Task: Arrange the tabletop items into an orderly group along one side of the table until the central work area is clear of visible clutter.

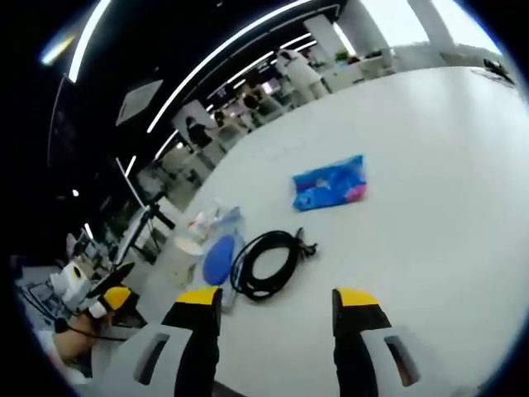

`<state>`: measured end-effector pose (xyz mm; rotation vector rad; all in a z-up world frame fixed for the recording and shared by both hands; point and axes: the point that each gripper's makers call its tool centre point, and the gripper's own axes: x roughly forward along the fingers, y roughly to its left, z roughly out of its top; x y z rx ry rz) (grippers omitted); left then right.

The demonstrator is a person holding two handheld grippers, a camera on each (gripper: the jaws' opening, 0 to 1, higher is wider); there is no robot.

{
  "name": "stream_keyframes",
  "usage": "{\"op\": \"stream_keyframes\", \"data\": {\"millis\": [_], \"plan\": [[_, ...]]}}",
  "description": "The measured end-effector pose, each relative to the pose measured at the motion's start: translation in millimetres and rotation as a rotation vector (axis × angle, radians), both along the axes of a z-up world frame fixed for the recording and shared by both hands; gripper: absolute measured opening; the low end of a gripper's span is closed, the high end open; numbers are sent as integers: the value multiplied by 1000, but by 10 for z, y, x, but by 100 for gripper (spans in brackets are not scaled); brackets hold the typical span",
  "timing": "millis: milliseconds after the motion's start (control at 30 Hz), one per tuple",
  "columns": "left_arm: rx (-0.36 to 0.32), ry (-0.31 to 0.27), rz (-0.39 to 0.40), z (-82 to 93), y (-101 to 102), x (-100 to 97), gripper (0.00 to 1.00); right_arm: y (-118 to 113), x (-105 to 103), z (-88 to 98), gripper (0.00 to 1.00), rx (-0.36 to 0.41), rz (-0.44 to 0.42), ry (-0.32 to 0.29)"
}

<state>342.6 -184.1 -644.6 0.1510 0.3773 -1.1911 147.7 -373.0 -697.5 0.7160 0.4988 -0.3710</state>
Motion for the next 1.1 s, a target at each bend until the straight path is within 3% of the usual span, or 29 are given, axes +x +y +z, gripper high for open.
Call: {"op": "stream_keyframes", "data": {"millis": [200, 400, 667, 1100], "plan": [[9, 7, 5, -25, 12, 3, 97, 111, 15, -110, 53, 7, 36, 42], [18, -1, -19, -35, -20, -51, 97, 106, 60, -112, 52, 36, 22, 45], [59, -27, -64, -87, -56, -153, 96, -9, 265, -124, 53, -25, 68, 78], [83, -28, -76, -132, -37, -171, 93, -85, 472, -439, 56, -80, 129, 217]]}}
